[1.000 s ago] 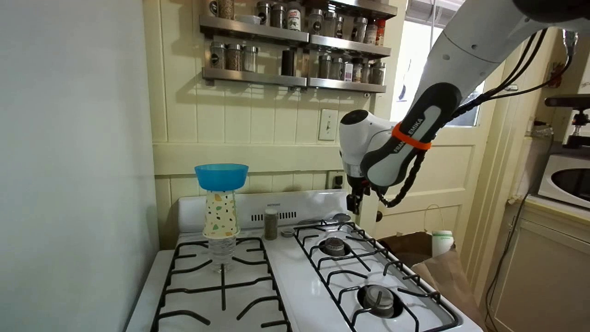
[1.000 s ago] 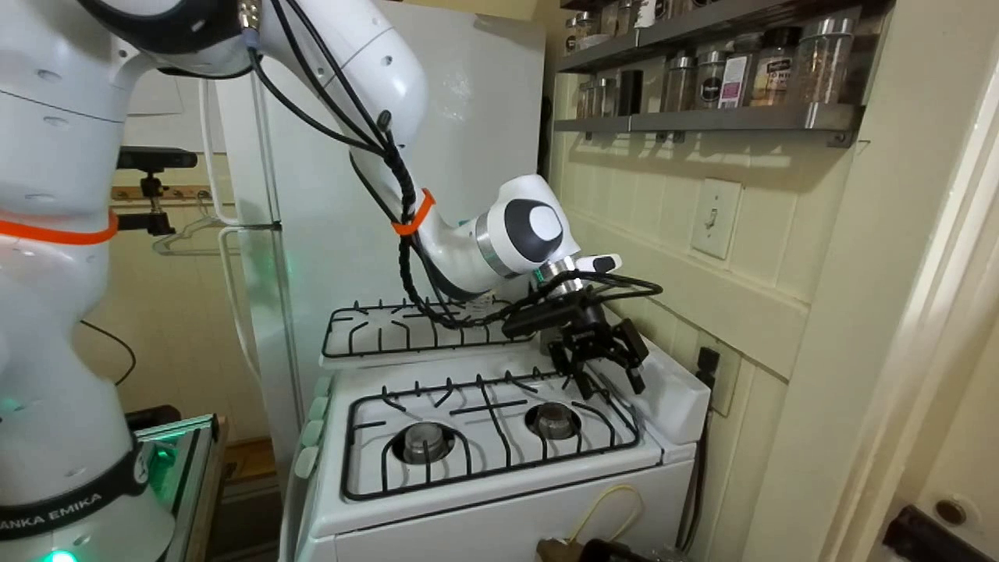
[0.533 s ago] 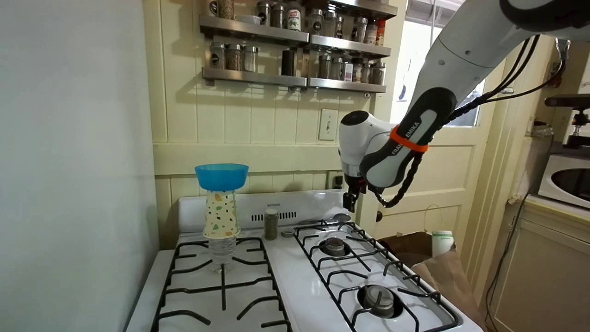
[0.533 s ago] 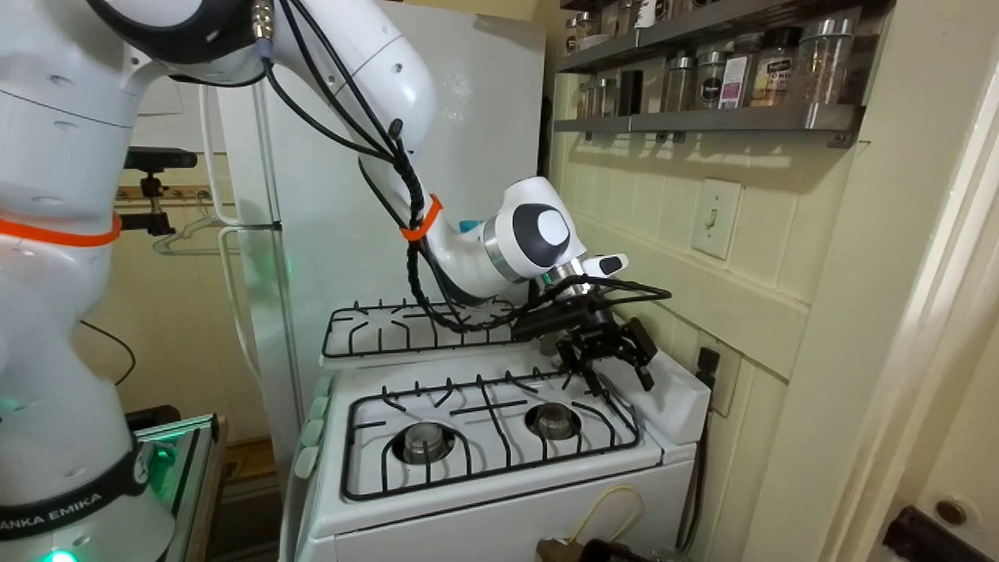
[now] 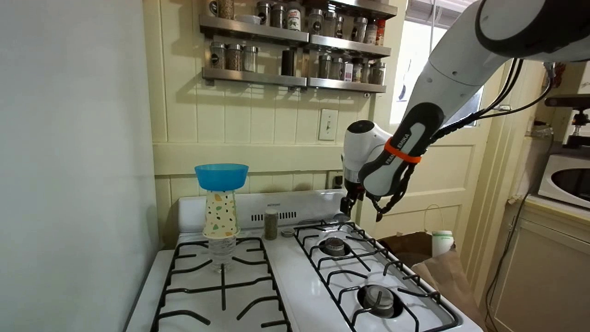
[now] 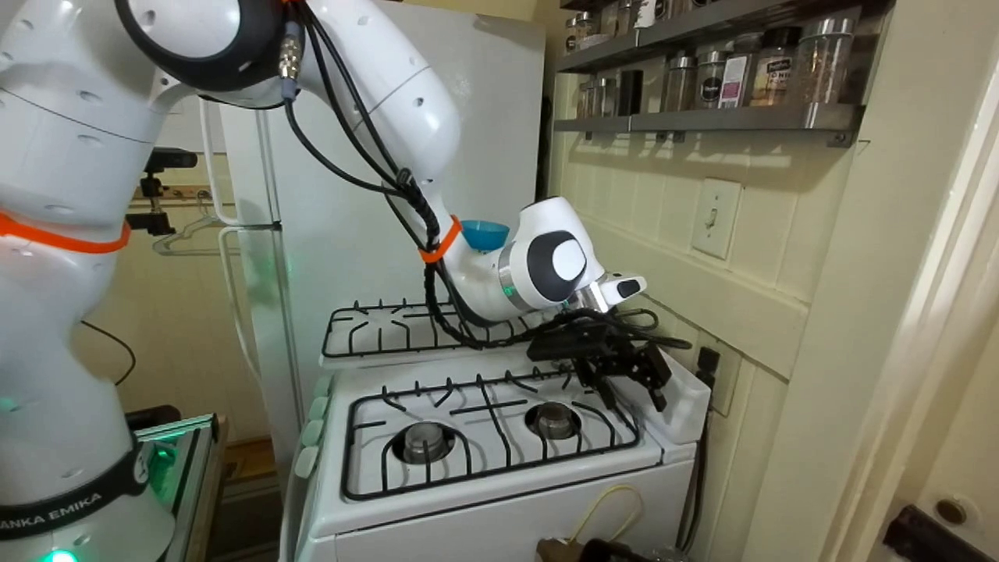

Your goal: Move the spoon to the bottom left corner of the stove

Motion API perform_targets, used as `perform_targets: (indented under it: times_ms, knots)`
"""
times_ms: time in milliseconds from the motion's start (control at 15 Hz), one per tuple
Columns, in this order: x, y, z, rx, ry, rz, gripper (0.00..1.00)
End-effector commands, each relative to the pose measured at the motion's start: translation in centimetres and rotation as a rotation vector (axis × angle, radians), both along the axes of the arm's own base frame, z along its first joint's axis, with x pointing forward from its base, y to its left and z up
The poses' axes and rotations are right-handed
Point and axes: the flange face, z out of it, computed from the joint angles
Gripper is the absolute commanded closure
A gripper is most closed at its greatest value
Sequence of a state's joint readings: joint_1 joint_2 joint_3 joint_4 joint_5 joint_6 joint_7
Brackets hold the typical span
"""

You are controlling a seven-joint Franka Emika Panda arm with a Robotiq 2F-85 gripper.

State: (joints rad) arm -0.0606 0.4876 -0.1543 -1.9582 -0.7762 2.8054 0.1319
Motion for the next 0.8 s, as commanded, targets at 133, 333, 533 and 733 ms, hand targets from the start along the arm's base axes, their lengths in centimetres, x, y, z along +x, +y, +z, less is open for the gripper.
perform_targets:
  times_ms: [133, 333, 533, 733]
  knots:
    - [1.7, -0.2, -1.8, 0.099, -0.047, -0.028, 0.19]
    - [2.4, 0.0, -2.4, 0.140, -0.056, -0.034, 0.21]
    - [2.9, 0.1, -3.1, 0.176, -0.039, -0.040, 0.26]
    - [3.2, 0.0, -4.1, 0.212, -0.022, -0.053, 0.34]
